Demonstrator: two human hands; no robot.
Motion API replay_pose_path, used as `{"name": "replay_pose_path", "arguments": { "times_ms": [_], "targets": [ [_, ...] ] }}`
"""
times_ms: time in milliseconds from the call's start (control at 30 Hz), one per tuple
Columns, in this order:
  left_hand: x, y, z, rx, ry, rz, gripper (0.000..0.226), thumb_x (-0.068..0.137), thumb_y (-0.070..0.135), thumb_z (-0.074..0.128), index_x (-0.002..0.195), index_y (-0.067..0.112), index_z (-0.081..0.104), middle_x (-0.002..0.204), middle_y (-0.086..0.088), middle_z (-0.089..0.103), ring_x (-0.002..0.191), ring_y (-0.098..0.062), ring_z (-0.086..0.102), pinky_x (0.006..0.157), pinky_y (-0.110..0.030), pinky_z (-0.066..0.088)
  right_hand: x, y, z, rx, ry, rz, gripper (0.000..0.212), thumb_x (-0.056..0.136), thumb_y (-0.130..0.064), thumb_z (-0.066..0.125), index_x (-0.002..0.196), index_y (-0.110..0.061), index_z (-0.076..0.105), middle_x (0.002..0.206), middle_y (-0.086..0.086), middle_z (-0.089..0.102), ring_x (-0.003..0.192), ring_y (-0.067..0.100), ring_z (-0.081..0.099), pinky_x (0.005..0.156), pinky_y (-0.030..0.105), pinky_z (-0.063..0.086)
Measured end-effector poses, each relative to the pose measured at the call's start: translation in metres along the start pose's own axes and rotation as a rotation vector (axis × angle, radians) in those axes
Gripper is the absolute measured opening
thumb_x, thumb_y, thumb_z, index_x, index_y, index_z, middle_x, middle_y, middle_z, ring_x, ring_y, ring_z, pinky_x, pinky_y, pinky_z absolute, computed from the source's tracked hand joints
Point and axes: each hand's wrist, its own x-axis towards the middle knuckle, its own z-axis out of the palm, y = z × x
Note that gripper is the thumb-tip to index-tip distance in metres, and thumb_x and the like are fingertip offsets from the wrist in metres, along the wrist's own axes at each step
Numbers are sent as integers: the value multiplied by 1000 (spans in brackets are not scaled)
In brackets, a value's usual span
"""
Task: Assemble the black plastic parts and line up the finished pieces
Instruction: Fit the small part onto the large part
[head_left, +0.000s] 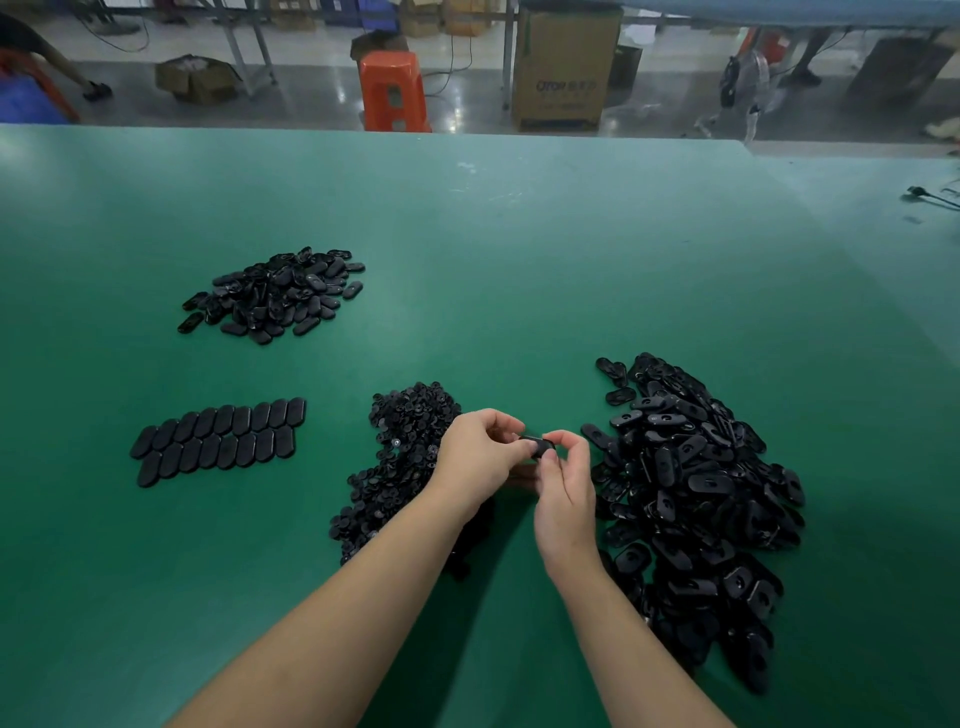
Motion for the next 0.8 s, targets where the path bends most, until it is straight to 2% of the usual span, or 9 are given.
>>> {"name": "replay_pose_path", "arguments": {
  "times_ms": [33,100,200,233,300,367,467,600,800],
  "targets": [
    [0,1,-2,-11,-32,-4,12,84,10,80,93,11,72,84,-4,71,67,-10,66,61,-19,53,0,0,0,4,-4,4,28,106,-22,39,100,-48,50,99,7,70,93,26,69,89,58,53],
    [2,3,-5,33,-59,7,8,83,10,80,90,11,75,84,-7,75,73,-16,72,70,-30,61,0,0,0,11,-8,9,30,106,-22,39,99,-48,50,99,8,72,93,28,71,89,59,54],
    [5,5,-11,104,-74,45,9,80,12,82,81,14,74,81,-6,76,81,-26,73,80,-40,60,0,0,2,14,-20,1,28,105,-22,42,98,-47,50,93,7,75,84,25,75,86,55,57],
    [5,4,-12,110,-85,53,10,79,13,83,81,14,73,80,-6,76,79,-25,73,78,-39,60,0,0,2,9,-28,-12,23,104,-25,44,98,-46,50,92,5,75,82,24,75,84,53,58],
    [7,3,-16,156,-92,69,12,78,18,85,78,17,73,73,-1,74,63,-14,66,63,-30,54,0,1,1,-4,-32,-41,15,102,-29,47,100,-43,51,90,1,73,81,22,74,81,50,58],
    [7,1,-18,192,-90,74,11,79,20,84,78,19,73,66,4,71,50,-5,56,54,-23,45,2,4,0,4,-27,-60,18,104,-21,50,101,-38,55,88,-3,71,74,16,69,73,45,58],
    [7,-2,-18,134,-92,53,6,83,11,79,81,11,74,60,2,68,46,-11,55,46,-28,50,4,6,0,5,-38,-56,20,104,-13,52,102,-32,57,81,-10,68,61,10,63,63,31,54],
    [5,-3,-16,87,-107,29,5,88,6,72,83,7,73,62,-8,68,52,-21,61,57,-42,60,4,7,0,3,-16,-42,16,101,-12,56,101,-28,56,79,-4,68,58,8,60,59,33,53],
    [4,-5,-13,91,-88,30,6,88,3,69,84,6,72,61,-3,67,49,-16,59,54,-34,60,4,7,1,-23,-2,-41,16,101,-14,57,100,-30,55,86,-1,68,69,16,61,69,46,55]
  ]
}}
